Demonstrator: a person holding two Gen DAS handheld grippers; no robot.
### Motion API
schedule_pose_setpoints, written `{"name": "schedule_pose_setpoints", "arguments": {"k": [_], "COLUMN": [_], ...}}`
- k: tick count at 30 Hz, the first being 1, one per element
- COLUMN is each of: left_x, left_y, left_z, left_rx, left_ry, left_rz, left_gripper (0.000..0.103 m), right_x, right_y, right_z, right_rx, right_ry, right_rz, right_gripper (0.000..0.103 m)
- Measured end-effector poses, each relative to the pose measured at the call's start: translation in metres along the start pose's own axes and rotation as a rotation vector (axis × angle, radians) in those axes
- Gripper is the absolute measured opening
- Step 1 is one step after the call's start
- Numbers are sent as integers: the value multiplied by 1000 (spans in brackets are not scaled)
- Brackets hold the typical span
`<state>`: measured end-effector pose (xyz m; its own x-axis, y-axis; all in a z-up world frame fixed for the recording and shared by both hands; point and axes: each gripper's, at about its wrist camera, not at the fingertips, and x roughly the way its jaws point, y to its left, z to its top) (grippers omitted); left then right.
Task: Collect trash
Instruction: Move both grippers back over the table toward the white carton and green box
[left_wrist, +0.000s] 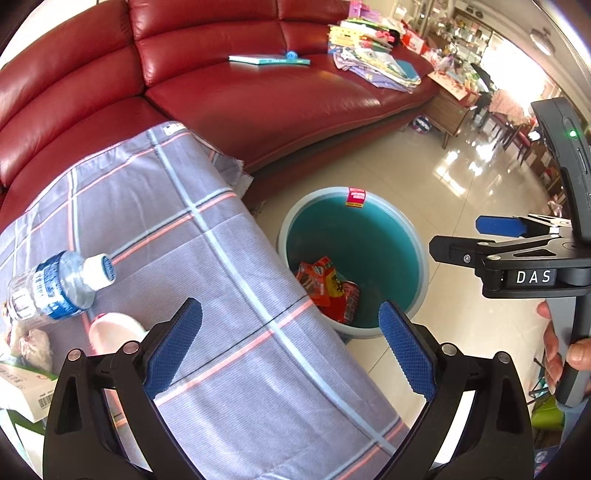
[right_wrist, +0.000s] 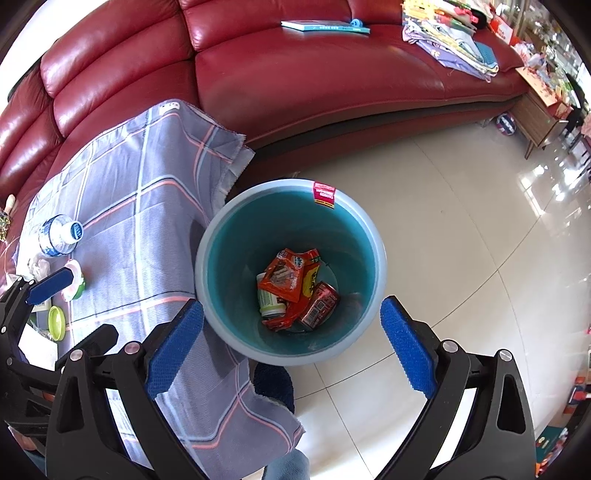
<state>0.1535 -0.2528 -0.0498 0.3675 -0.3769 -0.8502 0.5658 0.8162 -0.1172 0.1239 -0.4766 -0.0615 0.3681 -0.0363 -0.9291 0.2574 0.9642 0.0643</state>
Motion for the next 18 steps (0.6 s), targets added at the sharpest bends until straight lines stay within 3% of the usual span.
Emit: {"name": "schedule_pose_setpoints", "arguments": {"k": [10,18], "left_x": [-52,-101], "left_y": [52,129], "left_z": [-38,-89], "left_rx": [-66,-172], "left_ry": [-44,-52], "left_rz": [88,212], "left_gripper": [97,97], "right_x": [-10,-10], "right_y": [74,165], "right_z": [-13,-22], "right_rx": [-113,-265], "right_ry": [-1,1], "right_rz": [38,69], "right_gripper": [92,92]}}
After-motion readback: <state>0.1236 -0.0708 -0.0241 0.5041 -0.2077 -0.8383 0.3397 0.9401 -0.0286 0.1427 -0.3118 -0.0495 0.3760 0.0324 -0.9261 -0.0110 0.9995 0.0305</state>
